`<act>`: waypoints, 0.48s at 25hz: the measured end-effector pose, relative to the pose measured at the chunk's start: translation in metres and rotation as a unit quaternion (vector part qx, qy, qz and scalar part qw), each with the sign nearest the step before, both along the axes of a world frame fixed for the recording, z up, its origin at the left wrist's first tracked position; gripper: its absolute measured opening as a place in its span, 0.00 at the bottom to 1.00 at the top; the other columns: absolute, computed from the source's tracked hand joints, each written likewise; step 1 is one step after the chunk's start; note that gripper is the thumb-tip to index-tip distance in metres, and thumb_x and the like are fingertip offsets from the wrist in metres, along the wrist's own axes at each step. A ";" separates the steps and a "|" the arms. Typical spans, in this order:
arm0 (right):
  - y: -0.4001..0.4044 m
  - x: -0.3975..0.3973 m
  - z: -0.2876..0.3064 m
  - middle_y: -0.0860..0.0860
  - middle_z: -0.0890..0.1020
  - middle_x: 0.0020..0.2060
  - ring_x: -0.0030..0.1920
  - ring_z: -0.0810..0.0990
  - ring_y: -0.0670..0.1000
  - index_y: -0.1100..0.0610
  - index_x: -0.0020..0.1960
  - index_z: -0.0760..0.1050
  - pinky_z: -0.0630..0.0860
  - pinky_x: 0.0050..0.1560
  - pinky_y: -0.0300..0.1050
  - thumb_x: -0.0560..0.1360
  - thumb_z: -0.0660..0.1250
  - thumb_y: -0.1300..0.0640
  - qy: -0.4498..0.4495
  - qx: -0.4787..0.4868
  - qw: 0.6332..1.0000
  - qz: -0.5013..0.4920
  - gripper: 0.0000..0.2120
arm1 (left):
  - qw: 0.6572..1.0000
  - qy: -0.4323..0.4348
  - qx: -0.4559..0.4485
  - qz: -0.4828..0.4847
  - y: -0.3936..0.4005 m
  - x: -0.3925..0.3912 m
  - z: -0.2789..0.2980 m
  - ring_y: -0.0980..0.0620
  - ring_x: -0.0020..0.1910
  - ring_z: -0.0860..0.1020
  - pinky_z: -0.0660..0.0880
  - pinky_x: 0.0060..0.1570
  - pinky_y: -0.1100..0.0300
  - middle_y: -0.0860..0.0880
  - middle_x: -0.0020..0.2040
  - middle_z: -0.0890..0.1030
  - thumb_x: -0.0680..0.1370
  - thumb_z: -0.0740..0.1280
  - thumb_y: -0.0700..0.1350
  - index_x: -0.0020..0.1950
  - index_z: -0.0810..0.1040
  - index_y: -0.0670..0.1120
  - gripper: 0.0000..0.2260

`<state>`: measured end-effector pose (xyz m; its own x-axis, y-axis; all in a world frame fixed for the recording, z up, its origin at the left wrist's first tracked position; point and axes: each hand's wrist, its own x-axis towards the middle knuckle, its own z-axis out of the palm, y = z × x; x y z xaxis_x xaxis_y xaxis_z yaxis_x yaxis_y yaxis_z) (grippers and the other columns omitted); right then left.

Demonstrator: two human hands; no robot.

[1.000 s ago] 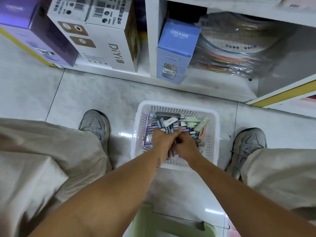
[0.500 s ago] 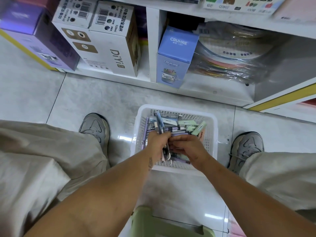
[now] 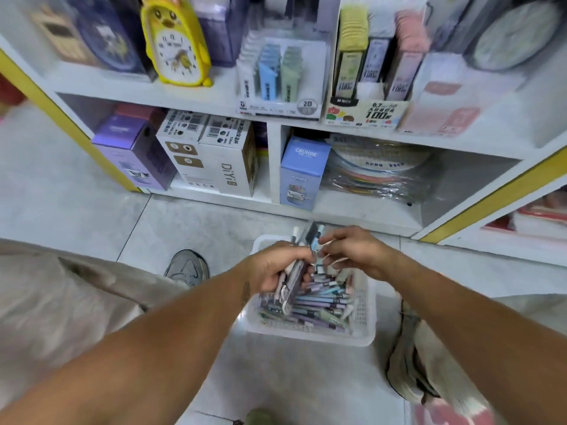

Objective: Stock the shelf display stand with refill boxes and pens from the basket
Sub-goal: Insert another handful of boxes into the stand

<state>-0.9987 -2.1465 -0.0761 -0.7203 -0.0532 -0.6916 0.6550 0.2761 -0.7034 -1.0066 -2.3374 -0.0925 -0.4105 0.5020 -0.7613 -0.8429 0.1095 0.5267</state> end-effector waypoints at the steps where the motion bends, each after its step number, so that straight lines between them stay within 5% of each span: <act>1: 0.002 -0.005 0.020 0.58 0.86 0.44 0.38 0.84 0.51 0.61 0.51 0.80 0.78 0.35 0.40 0.76 0.68 0.68 0.019 -0.019 1.000 0.006 0.06 | 0.999 0.002 0.033 -0.018 0.002 -0.006 0.019 0.49 0.29 0.75 0.76 0.31 0.59 0.43 0.35 0.77 0.73 0.67 0.37 0.42 0.79 0.39 0.02; 7: 0.024 -0.014 0.150 0.60 0.85 0.39 0.38 0.84 0.51 0.61 0.48 0.81 0.78 0.37 0.39 0.77 0.70 0.63 0.114 -0.178 0.975 -0.066 0.02 | 0.983 0.065 0.142 -0.097 0.011 -0.034 0.147 0.52 0.29 0.73 0.73 0.32 0.61 0.46 0.35 0.74 0.74 0.64 0.41 0.48 0.79 0.40 0.07; 12: 0.026 -0.027 0.234 0.57 0.84 0.35 0.29 0.81 0.48 0.66 0.52 0.79 0.77 0.28 0.36 0.78 0.68 0.63 0.200 -0.216 0.938 -0.184 0.06 | 0.969 0.143 0.153 -0.128 0.023 -0.047 0.245 0.52 0.30 0.72 0.72 0.32 0.60 0.46 0.35 0.74 0.72 0.65 0.42 0.52 0.76 0.40 0.11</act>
<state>-1.0259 -2.1203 0.1579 -0.9421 0.0367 -0.3335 0.3100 -0.2843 -0.9072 -1.0536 -2.3147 0.1522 -0.4152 0.7993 -0.4345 -0.6231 0.0981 0.7760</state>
